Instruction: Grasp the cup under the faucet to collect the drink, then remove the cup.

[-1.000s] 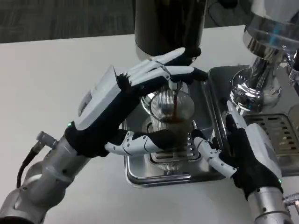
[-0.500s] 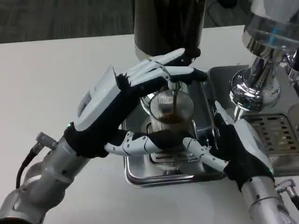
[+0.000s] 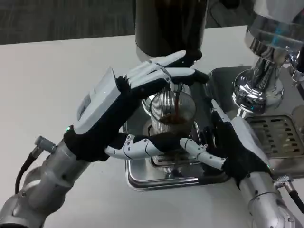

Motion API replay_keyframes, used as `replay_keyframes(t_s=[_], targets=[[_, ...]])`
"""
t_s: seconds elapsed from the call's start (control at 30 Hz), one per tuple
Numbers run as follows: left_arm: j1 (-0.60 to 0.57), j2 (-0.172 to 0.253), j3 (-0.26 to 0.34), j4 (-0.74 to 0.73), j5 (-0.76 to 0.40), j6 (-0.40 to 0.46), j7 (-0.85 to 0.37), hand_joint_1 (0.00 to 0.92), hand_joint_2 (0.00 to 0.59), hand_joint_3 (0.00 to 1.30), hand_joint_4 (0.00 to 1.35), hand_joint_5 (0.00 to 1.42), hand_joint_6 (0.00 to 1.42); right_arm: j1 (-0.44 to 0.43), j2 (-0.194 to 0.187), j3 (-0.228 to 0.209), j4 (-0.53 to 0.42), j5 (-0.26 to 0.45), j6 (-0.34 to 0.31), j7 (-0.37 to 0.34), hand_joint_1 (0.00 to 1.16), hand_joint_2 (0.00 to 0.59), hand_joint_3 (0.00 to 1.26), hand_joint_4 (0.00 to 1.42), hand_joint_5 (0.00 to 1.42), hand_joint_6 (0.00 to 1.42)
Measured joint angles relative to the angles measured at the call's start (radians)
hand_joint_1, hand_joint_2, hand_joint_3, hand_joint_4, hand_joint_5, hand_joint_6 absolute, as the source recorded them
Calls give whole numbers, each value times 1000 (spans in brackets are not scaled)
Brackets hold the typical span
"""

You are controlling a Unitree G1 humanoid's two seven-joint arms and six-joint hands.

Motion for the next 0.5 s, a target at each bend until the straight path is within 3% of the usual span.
replay_keyframes(t_s=[0.5], targets=[[13,0,3,-19,-1,13,0,0,184,375,173,427,333,-18,2,1,18,28,-5,6,430,194,0,0,0,0]])
